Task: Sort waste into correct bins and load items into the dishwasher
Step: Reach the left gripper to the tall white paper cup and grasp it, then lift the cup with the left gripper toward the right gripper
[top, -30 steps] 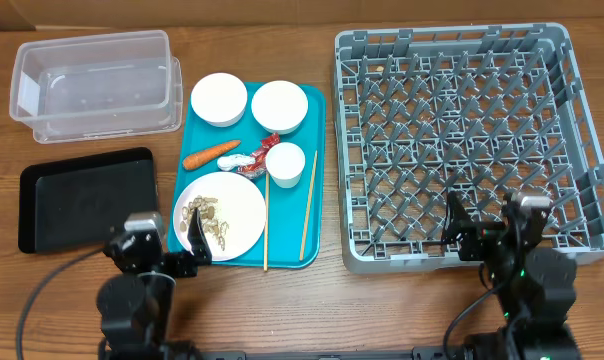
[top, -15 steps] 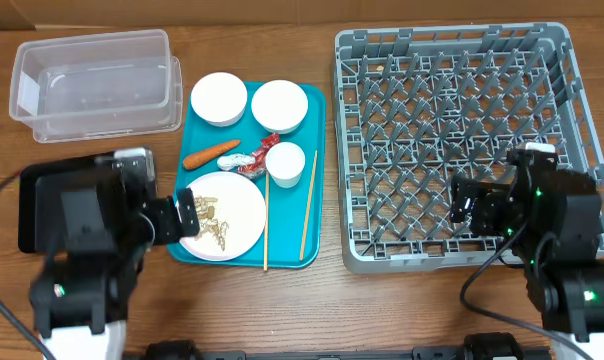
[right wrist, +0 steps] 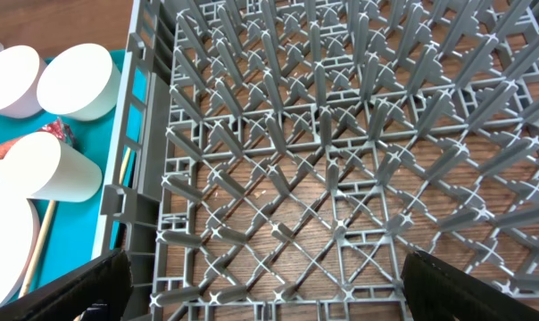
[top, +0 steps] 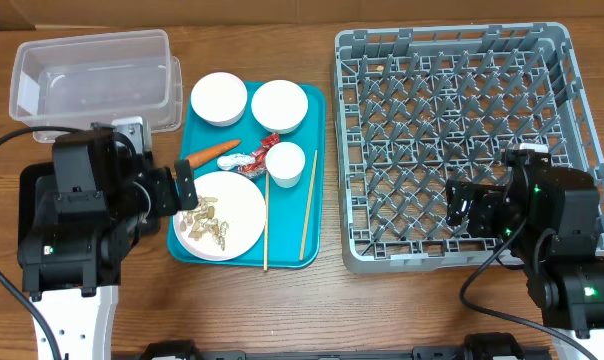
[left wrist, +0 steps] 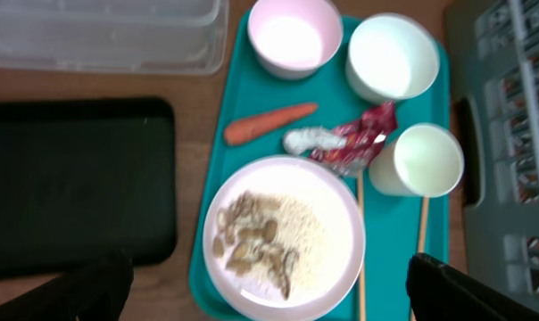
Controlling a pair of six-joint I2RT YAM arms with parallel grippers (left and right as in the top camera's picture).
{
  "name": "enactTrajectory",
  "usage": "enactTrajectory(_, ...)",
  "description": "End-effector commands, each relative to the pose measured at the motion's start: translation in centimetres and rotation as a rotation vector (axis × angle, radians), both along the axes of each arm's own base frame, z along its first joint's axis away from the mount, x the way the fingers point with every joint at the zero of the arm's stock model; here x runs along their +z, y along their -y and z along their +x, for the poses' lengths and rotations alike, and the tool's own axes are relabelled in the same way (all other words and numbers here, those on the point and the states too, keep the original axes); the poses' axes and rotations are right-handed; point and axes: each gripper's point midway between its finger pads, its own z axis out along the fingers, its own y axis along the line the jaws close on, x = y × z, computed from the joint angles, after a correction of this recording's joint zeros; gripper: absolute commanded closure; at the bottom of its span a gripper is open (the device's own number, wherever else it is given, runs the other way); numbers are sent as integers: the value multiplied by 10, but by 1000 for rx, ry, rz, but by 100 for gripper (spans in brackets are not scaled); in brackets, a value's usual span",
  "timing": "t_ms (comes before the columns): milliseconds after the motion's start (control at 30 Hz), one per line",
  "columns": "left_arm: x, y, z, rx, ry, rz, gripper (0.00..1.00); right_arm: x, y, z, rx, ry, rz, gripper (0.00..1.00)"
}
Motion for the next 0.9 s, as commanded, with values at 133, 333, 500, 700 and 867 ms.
enactTrajectory(133,-3,29,39,-51,22,-103,2,14,-3,2,12,36,5,0)
enactTrajectory(333,-47,74,66,-168,-91,-108,2,14,-3,2,12,36,5,0)
enactTrajectory(500,-81,109,89,-224,-140,-116,6,13,-3,2,12,35,5,0)
enactTrajectory(700,-137,134,108,-228,-238,-132,16,12,-3,2,12,30,4,0)
enactTrajectory(867,-167,147,110,-252,-294,-119,18,8,-3,4,13,14,4,0)
